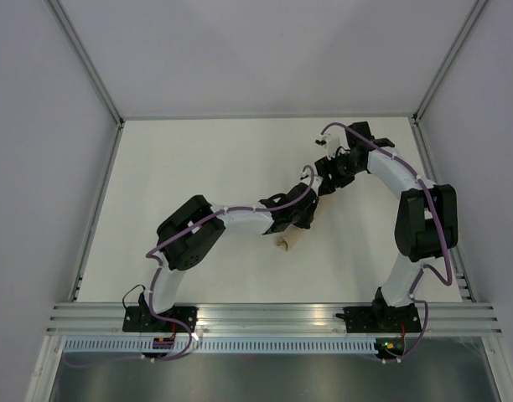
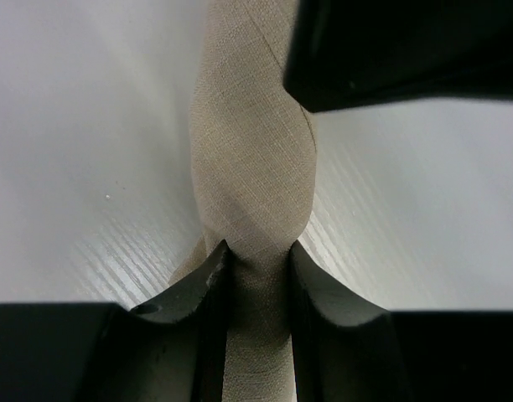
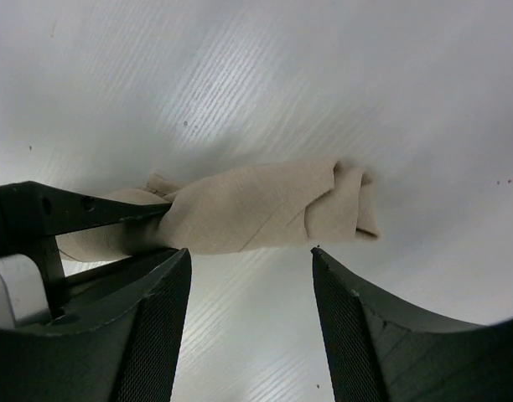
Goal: Fold the napkin, place the utensils inside, and roll it up
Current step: Roll the napkin with the utensil
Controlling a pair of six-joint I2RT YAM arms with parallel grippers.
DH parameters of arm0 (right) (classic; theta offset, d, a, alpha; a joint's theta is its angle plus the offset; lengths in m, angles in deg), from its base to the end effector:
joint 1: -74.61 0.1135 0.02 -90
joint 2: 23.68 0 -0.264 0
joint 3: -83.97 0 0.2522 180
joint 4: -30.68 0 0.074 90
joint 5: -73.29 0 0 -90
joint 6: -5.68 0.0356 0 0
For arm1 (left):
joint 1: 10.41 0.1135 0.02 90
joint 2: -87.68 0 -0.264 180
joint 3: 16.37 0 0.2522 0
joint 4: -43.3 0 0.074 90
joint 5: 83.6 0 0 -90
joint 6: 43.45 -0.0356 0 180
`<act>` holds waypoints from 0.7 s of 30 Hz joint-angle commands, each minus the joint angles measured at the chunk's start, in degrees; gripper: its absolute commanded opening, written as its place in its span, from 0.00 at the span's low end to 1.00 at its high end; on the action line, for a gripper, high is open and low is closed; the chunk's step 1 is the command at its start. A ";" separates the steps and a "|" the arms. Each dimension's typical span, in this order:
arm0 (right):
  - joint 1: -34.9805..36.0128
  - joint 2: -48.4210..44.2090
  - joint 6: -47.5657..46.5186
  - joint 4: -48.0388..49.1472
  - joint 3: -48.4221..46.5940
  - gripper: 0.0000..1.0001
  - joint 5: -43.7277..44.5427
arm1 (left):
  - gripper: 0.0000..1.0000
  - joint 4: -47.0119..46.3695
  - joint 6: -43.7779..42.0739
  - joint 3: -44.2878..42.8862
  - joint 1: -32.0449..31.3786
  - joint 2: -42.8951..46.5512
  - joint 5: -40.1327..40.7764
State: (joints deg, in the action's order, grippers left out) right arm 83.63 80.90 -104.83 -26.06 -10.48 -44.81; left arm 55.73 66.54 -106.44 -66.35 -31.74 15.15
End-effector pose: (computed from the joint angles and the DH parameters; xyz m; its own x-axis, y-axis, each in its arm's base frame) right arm 0.3688 0.0755 0.2277 -0.7382 -0.4301 -0.5197 -0.6189 0.7383 0.2681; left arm 0.2570 -0.3705 0.1471 -0.6089 0.2974 -0.7354 0.5822 0.7972 -0.1597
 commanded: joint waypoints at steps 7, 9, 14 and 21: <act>0.21 0.54 8.03 -0.09 1.85 0.65 6.65 | 0.34 13.45 17.54 -3.57 0.13 -8.37 3.46; 0.30 1.60 9.00 0.44 1.32 0.65 7.62 | 0.37 15.91 19.21 -7.88 0.40 -10.05 3.02; 0.21 2.82 9.35 -0.26 -0.61 0.65 8.23 | 0.41 20.30 23.43 -11.66 1.71 -11.89 1.10; 0.21 4.32 10.49 -0.52 -1.84 0.65 9.38 | 0.53 21.27 26.85 -12.72 2.51 -12.16 -1.19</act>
State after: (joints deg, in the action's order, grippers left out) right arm 83.14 84.65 -96.83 -24.49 -9.82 -37.16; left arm 67.32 89.00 -120.52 -64.71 -38.75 15.90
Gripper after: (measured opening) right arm 0.651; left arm 0.520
